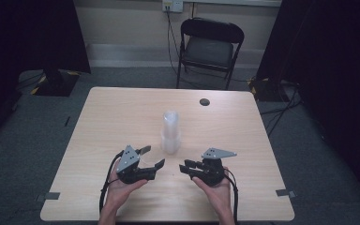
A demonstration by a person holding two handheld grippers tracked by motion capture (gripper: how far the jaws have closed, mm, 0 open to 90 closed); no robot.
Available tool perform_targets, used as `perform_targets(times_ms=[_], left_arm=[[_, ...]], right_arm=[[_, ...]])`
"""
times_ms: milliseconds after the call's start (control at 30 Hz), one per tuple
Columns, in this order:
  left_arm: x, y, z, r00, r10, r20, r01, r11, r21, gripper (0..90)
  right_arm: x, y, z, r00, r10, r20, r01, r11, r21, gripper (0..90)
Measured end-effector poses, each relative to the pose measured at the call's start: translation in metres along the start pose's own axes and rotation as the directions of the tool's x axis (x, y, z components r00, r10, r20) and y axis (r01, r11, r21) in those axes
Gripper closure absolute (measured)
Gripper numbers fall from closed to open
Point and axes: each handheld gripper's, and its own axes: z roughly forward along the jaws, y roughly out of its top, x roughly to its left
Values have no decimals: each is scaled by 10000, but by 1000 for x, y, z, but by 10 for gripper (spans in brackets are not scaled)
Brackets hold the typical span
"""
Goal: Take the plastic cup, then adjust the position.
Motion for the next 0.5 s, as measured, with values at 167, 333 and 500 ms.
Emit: perform_targets(times_ms=[167,333,500], left_arm=[[7,8,-2,9999,87,-100,-89,9997,-216,256],[15,14,-1,9998,-50,-196,45,9997,-233,255],[23,17,0,9994,-146,-304,138,9996,-243,255]], right_arm=[[-2,-6,-4,9999,94,72,-93,9999,-51,648],[-4,-9,-6,9998,101,147,-99,9999,-131,643],[-4,-13,-8,9997,150,184,-146,9997,-197,635]])
